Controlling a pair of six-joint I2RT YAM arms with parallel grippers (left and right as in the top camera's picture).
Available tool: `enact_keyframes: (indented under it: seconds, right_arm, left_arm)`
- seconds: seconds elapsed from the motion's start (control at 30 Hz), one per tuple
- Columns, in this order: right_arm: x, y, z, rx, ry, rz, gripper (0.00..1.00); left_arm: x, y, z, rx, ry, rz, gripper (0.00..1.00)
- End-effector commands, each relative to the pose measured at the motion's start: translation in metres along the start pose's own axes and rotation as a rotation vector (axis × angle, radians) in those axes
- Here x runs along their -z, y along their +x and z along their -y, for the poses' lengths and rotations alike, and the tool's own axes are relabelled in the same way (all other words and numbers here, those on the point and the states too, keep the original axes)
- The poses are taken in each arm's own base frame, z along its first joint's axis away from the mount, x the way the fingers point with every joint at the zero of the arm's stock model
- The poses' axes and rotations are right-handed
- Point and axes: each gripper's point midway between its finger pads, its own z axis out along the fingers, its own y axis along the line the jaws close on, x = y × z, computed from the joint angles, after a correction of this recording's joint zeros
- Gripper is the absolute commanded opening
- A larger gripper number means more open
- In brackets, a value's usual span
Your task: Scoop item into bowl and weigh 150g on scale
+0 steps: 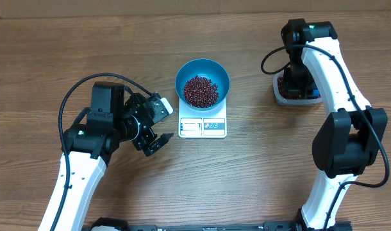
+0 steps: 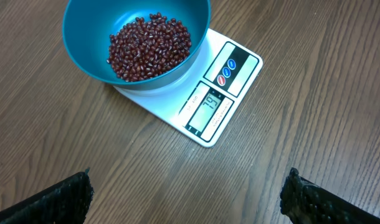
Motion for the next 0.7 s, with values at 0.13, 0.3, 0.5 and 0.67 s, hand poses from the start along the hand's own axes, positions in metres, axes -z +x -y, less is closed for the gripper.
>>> enact_keyframes:
  seconds: [0.13, 0.3, 0.5, 0.67]
  right_arm:
    - [-0.008, 0.002, -0.002, 0.003, 0.0, -0.016, 0.04]
    - [-0.008, -0.002, -0.004, -0.004, -0.006, 0.002, 0.04]
    - [-0.01, -0.004, -0.005, -0.006, -0.009, 0.01, 0.04]
    - [-0.018, 0.002, -0.006, 0.004, 0.0, -0.017, 0.04]
  left_arm:
    - [-0.002, 0.003, 0.0, -0.011, 0.006, -0.007, 1.0]
    - [-0.002, 0.003, 0.0, -0.011, 0.006, -0.007, 1.0]
    - [-0.002, 0.003, 0.0, -0.011, 0.006, -0.007, 0.99]
    - [-0.002, 0.003, 0.0, -0.011, 0.006, -0.007, 1.0]
